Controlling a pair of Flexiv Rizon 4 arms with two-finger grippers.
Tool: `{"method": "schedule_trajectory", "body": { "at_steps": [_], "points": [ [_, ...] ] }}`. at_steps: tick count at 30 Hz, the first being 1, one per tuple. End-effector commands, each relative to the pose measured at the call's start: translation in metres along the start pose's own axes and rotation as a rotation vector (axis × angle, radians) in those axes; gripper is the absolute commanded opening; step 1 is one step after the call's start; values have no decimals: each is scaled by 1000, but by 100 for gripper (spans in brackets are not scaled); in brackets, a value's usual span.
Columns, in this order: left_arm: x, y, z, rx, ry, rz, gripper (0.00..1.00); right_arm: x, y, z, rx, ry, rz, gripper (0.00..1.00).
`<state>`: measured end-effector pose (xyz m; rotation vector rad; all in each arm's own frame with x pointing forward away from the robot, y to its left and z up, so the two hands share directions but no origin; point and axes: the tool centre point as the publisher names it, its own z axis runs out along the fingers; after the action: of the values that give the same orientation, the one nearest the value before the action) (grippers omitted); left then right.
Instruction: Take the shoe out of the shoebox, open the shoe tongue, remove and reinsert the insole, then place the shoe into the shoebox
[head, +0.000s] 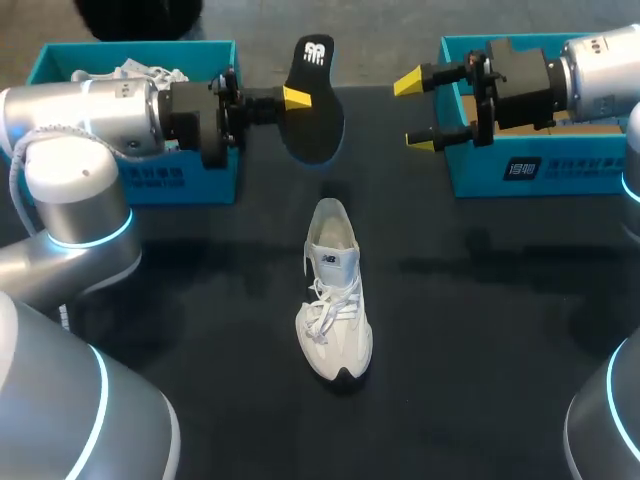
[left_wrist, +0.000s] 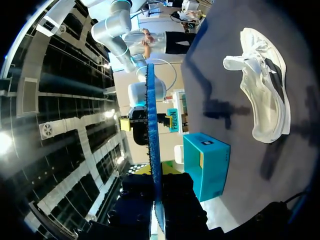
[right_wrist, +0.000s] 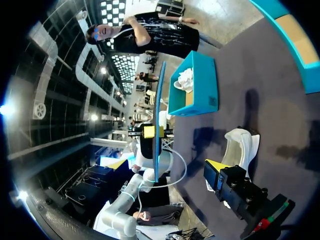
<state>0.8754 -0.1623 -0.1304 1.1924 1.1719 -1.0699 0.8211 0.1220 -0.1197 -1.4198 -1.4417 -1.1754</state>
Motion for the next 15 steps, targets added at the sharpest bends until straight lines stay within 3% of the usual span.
{"method": "schedule_trajectory", "body": {
  "at_steps": [1,6,15],
  "points": [
    [-2,-3,2,-2,-1,10,0,0,6,20,-6,-11,18,100],
    [-2,-6,10,2,-16,-3,0,1,11,42,1,22,11,100],
    [1,-6,29,11,-13,-25,0,11,12,71,83,37,-18,100]
  ]
}}
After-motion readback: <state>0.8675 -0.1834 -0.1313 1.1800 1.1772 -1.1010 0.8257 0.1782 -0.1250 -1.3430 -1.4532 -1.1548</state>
